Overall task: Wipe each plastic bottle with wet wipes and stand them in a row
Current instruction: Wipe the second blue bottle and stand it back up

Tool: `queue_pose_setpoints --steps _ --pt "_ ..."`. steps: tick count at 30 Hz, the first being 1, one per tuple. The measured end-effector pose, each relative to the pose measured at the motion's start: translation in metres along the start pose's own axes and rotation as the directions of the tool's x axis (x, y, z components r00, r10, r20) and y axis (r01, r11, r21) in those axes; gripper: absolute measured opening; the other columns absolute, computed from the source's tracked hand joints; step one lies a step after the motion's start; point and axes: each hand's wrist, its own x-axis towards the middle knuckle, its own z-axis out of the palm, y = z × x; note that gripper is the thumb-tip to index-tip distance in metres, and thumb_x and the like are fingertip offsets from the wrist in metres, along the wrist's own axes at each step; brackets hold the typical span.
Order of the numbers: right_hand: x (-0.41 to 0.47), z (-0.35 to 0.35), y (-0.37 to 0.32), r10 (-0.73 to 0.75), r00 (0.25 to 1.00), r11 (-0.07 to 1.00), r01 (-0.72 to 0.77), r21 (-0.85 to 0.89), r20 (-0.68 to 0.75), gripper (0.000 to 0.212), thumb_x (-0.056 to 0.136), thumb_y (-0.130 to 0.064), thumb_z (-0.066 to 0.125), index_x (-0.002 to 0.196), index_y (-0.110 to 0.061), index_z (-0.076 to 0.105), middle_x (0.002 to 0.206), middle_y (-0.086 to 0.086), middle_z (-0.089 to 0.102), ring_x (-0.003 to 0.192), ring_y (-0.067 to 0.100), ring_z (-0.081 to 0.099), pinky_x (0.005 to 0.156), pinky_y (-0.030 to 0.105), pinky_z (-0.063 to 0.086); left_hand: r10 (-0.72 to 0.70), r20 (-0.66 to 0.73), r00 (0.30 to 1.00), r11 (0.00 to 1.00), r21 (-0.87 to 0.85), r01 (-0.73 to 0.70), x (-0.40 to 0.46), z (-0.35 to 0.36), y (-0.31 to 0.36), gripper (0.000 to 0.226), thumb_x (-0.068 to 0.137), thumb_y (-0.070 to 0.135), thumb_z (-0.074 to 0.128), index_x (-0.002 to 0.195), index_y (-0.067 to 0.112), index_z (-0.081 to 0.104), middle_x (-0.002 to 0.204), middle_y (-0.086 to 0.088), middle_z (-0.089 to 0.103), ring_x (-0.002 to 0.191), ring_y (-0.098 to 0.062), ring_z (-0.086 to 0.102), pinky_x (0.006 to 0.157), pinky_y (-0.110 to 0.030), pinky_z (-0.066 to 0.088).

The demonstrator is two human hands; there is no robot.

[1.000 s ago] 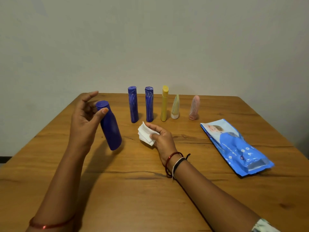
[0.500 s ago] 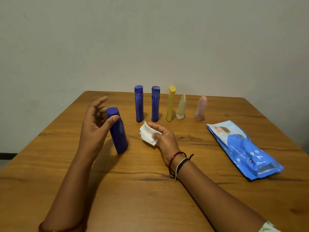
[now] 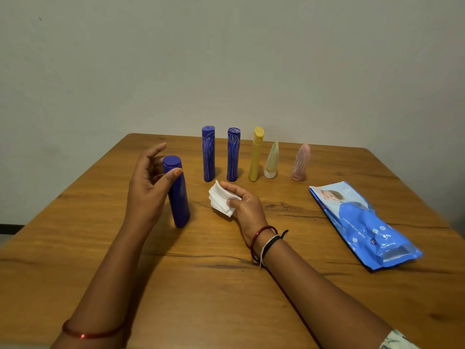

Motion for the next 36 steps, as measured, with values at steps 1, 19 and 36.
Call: queue_pose_setpoints --steps 1,19,36 --pt "-0.001 0.0 -0.001 -0.002 1.0 1.0 0.002 0.002 0.001 0.05 0.082 0.016 0.042 0.117 -0.012 0.064 0.105 -0.012 0.064 0.1 0.004 0.059 0.081 0.017 0.05 -0.001 -0.002 1.0 1.0 0.005 0.001 0.0 0.0 0.0 0.049 0.089 0.012 0.062 0.131 0.034 0.046 0.104 0.017 0.054 0.097 -0.001 0.054 0.083 -0.021 0.048" --pt "-0.001 -0.003 -0.006 0.054 0.998 0.996 -0.053 0.077 -0.02 0.047 0.083 0.013 0.044 0.093 -0.027 0.066 0.099 -0.01 0.063 0.097 0.012 0.06 0.078 0.025 0.053 0.029 0.179 0.983 0.875 0.471 -0.112 0.03 0.005 0.053 0.066 0.079 0.037 0.071 0.138 0.028 0.042 0.141 0.003 0.048 0.132 -0.017 0.04 0.1 -0.036 0.035" --pt "0.009 -0.017 0.0 0.159 0.985 0.966 -0.142 0.218 -0.065 0.047 0.082 0.012 0.045 0.089 -0.027 0.07 0.105 0.001 0.067 0.102 0.025 0.063 0.089 0.05 0.052 -0.182 0.477 0.86 0.614 0.738 -0.28 0.148 0.062 0.036 0.051 0.09 0.021 0.065 0.138 0.018 0.048 0.137 -0.009 0.054 0.119 -0.026 0.055 0.097 -0.038 0.044"
